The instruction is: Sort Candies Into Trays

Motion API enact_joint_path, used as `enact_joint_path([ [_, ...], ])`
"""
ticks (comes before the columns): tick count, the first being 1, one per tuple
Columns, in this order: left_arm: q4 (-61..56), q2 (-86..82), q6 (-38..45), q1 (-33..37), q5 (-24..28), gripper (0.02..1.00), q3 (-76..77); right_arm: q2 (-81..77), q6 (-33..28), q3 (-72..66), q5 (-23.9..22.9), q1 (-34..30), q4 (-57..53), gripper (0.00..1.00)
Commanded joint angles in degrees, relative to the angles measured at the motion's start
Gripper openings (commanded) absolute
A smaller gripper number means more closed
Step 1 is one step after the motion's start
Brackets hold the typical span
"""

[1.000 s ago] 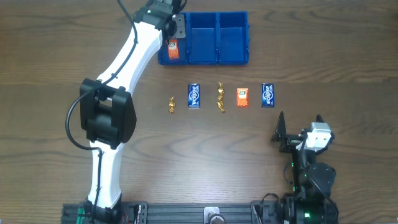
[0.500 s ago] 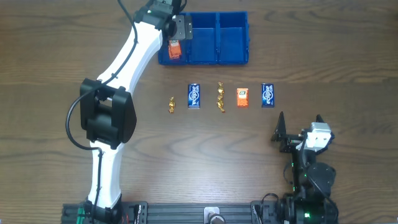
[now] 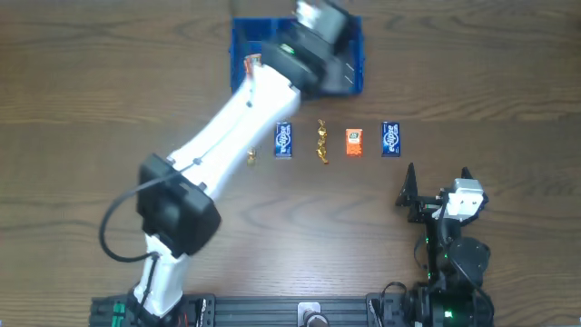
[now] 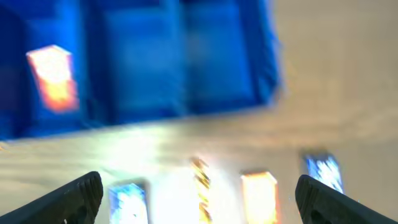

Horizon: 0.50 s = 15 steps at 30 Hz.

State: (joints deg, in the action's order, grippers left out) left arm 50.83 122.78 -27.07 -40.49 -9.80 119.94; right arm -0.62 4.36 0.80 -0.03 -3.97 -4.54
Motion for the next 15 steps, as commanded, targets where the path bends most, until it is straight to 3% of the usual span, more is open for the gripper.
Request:
enact_joint_path([
  [1,5.7,3.6,-10.3,-8.1,-1.4,0.996,0.3,0.5,0.8,-0.4,-0.8,-0.3,-0.1,0.998],
  [15,4.2,13.8,-15.4,-12.0,2.2,0.915,0.3,0.5,0.7,-0.4,-0.8,-0.3,-0.1,0.998],
])
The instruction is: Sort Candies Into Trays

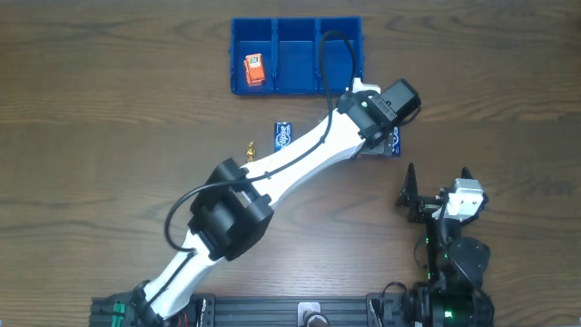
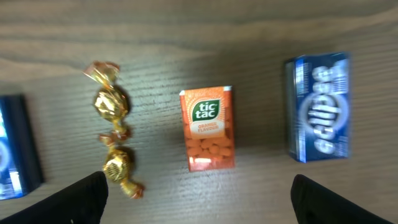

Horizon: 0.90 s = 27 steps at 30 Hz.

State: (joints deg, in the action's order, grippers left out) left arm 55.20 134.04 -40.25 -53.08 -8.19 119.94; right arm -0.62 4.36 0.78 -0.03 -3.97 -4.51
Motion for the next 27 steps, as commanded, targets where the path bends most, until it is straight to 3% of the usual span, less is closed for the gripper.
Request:
enact_joint_path([
  [1,-0.5,3.1,-2.2,0.9,0.8,0.906,0.3,0.5,0.8,-0.3,-0.8,-0.3,-0.1,0.998],
  [9,-5.4,6.2,-2.2,1.7,3.4,0.882,0.3,0.5,0.8,-0.3,-0.8,-0.3,-0.1,0.998],
  [27,-7.2,8.3,-2.4,2.5,3.2,0.682,0.3,0.5,0.8,-0.3,-0.8,-0.3,-0.1,0.998],
])
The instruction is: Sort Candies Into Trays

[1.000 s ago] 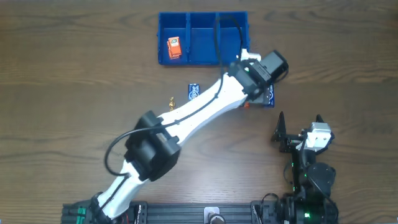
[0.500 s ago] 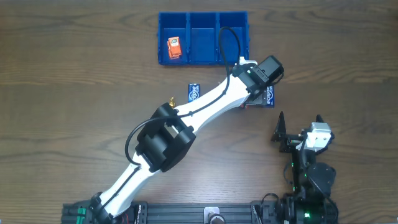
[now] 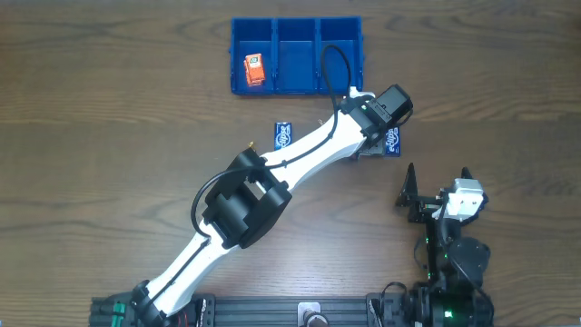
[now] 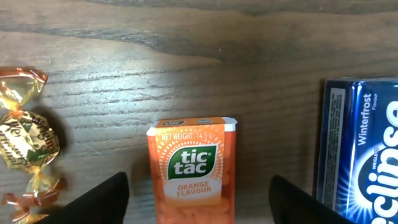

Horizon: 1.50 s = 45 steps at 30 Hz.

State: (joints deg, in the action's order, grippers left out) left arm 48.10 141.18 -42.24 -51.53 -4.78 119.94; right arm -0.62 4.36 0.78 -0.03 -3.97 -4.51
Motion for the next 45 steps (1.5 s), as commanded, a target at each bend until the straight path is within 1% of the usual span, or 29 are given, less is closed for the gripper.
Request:
enact_joint_path([
  [1,-0.1,1.2,-0.5,1.1,-0.2,0.673,0.3,0.5,0.8,-0.3,-0.8,-0.3,-0.1,0.998],
  [7,-0.1,1.7,-0.4,1.3,0.0,0.645,0.3,0.5,0.8,-0.3,-0.8,-0.3,-0.1,0.998],
  [16,-0.3,2.4,-0.4,1.2,0.3,0.573,0.3,0.5,0.7,-0.3,-0.8,-0.3,-0.1,0.998],
  [19,-0.3,2.4,-0.3,1.2,0.3,0.54,0.3,0.5,0.8,-0.3,-0.8,-0.3,-0.1,0.998],
  [30,-0.4,2.5,-0.2,1.1,0.3,0.373,0.3,0.5,0.8,-0.3,-0.8,-0.3,-0.1,0.998],
  [35,0.1,2.5,0.5,1.1,0.1,0.325,1.1,0.5,0.7,-0.3,-0.8,-0.3,-0.1,0.998],
  [38,4.4,2.4,1.2,0.9,-2.6,0.318,5.7,0.5,0.8,-0.3,-0.8,-0.3,-0.1,0.998],
  [41,9.7,1.4,2.7,1.0,-6.5,0.316,12.2,0.5,0.8,-0.3,-0.8,-0.3,-0.1,0.996],
  [43,11.9,-0.6,5.2,2.0,-8.8,0.323,16.0,0.5,0.8,-0.3,-0.8,-0.3,-0.1,0.998],
  [45,12.1,-3.5,7.7,3.1,-10.1,0.323,17.4,0.5,0.8,-0.3,-0.8,-0.3,-0.1,1.0],
])
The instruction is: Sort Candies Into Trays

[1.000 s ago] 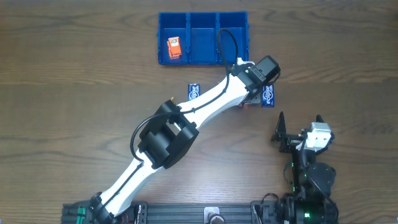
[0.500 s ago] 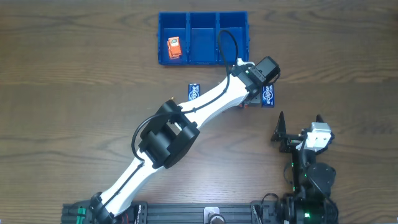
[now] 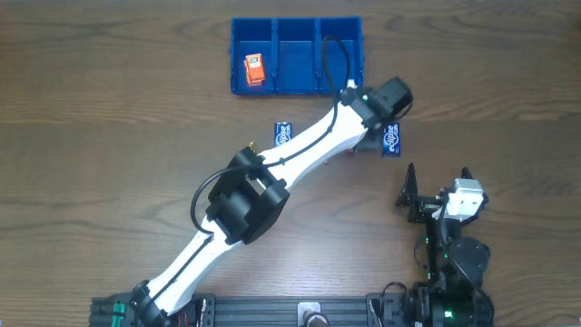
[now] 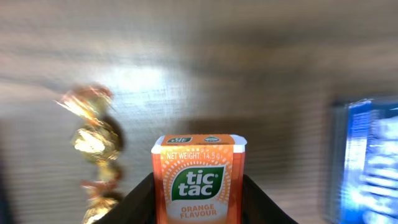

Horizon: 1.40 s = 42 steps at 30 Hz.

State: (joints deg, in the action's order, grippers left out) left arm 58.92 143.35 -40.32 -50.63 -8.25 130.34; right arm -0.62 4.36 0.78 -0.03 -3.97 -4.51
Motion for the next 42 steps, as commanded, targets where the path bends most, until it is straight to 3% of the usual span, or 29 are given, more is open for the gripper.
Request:
enact_joint_path([
  [1,1.3,-8.0,6.6,3.2,-7.5,0.318,7.1,0.5,0.7,-0.3,-0.8,-0.3,-0.1,0.998],
  [13,3.4,-21.2,14.2,18.6,-8.7,0.308,7.1,0.5,0.7,-0.3,-0.8,-0.3,-0.1,0.998],
  [20,2.1,-17.4,17.5,25.7,-4.6,0.303,7.1,0.5,0.8,-0.3,-0.8,-0.3,-0.1,1.0],
  [42,-2.4,-3.9,20.6,29.3,2.8,0.297,7.1,0.5,0.8,-0.3,-0.8,-0.3,-0.1,0.998],
])
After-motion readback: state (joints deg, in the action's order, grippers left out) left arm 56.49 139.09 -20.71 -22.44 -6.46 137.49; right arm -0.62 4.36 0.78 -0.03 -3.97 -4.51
